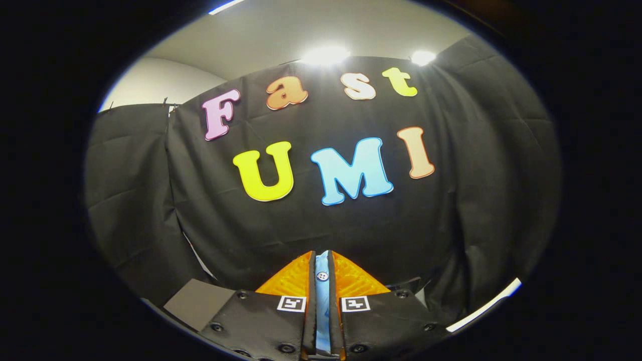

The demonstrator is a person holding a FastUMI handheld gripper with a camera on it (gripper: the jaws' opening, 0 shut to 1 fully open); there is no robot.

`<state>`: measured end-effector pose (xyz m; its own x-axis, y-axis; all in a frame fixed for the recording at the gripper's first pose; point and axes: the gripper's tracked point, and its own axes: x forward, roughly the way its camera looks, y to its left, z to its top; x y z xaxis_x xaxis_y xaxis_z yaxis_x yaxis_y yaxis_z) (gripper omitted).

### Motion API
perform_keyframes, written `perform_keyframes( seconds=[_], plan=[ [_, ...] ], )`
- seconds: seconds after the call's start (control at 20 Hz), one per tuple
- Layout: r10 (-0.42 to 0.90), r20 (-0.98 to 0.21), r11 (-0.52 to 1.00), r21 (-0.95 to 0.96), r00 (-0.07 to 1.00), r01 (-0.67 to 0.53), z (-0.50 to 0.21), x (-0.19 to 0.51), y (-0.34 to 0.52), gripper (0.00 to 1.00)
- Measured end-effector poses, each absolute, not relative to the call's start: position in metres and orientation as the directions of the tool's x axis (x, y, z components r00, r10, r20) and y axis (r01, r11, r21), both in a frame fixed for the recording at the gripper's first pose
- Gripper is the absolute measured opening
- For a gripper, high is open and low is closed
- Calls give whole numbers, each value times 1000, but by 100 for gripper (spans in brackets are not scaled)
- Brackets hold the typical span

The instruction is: Put the clothes into the washing machine and then close the washing machine lid.

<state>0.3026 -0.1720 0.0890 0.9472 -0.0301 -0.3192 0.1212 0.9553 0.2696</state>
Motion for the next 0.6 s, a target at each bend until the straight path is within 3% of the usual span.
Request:
perform_keyframes(
  seconds=[0.6],
  plan=[
    [-37,-491,919,324,870,223,-82,287,-199,12]
  ],
)
